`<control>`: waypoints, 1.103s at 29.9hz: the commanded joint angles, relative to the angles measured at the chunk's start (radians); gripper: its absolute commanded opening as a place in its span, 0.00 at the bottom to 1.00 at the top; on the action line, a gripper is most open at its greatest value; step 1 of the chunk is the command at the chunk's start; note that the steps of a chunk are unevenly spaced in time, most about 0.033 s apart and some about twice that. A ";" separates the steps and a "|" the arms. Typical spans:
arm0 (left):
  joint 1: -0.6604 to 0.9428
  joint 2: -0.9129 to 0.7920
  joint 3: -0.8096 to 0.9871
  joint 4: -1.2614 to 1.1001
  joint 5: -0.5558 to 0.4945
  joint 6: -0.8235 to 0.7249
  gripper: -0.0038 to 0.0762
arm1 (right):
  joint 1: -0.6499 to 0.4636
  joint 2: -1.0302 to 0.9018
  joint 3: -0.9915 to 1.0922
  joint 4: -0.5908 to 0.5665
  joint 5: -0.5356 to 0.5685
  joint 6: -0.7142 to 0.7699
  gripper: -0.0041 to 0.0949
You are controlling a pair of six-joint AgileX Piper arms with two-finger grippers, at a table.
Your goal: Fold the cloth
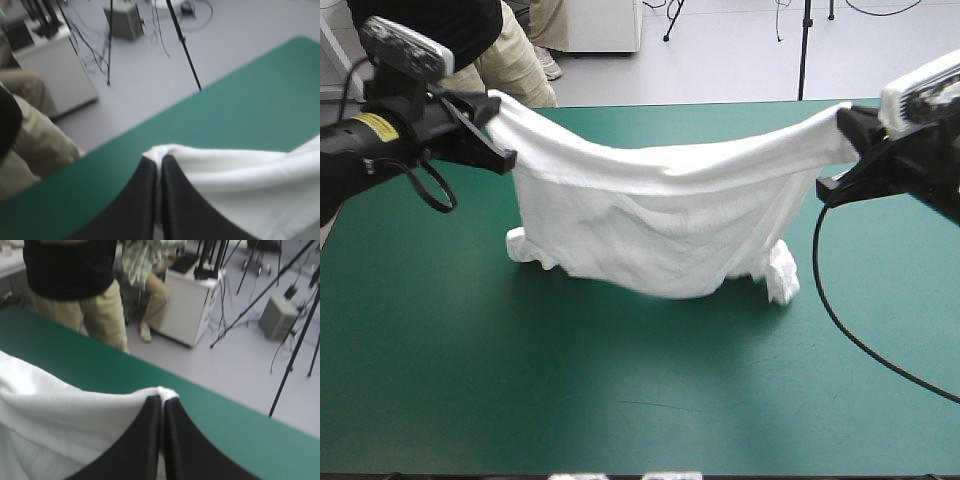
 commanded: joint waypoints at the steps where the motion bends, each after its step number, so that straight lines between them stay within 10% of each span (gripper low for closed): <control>1: -0.003 -0.035 -0.212 -0.014 -0.103 0.035 0.04 | 0.000 -0.020 -0.173 0.005 -0.083 -0.038 0.03; 22: -0.003 0.184 -0.386 -0.010 -0.432 0.060 0.04 | -0.002 0.290 -0.426 -0.118 -0.174 -0.037 0.02; 33: -0.003 0.447 -0.386 0.139 -1.163 0.079 0.04 | -0.010 0.528 -0.426 -0.261 -0.842 -0.019 0.02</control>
